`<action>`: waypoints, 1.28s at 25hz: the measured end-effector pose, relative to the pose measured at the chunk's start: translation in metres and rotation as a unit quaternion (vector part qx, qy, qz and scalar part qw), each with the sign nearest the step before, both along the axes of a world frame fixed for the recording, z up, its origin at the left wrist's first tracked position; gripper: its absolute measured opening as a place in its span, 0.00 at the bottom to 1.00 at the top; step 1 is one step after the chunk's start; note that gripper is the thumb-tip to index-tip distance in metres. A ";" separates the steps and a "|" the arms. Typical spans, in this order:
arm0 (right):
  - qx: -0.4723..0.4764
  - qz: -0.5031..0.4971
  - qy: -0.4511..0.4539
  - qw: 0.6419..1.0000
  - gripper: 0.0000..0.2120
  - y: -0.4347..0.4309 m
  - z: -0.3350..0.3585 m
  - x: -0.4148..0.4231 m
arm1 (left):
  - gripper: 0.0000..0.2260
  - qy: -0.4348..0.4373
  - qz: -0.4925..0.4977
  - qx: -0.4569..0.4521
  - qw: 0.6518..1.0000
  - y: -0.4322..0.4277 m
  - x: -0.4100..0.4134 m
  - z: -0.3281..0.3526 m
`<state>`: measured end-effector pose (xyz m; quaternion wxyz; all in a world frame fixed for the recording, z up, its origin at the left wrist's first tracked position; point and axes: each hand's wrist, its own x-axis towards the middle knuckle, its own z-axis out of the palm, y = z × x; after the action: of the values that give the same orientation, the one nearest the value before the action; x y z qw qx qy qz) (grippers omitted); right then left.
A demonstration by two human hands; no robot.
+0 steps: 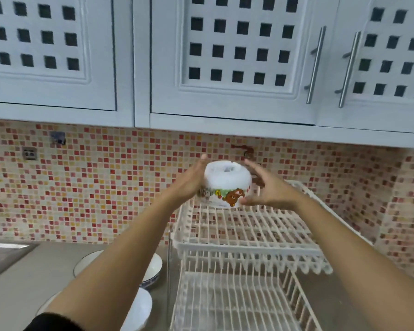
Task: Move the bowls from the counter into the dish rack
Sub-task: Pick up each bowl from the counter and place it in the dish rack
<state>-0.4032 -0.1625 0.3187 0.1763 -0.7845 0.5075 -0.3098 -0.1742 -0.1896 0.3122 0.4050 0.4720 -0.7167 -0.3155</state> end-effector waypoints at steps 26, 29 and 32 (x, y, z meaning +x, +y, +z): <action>0.071 -0.020 0.177 0.981 0.40 -0.054 -0.007 0.083 | 0.28 -0.161 0.166 -0.023 0.973 -0.010 0.034 -0.011; -0.007 -0.036 0.110 0.993 0.32 -0.050 0.004 0.102 | 0.24 -0.085 0.211 -0.024 0.974 -0.011 0.058 -0.005; -0.022 0.016 0.119 0.992 0.31 -0.039 0.002 0.162 | 0.22 -0.106 0.260 0.019 0.960 0.009 0.112 -0.022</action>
<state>-0.2416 -0.2015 0.3210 0.1024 -0.8278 0.5050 -0.2221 -0.0626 -0.1804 0.2898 0.3858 0.6801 -0.6022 -0.1608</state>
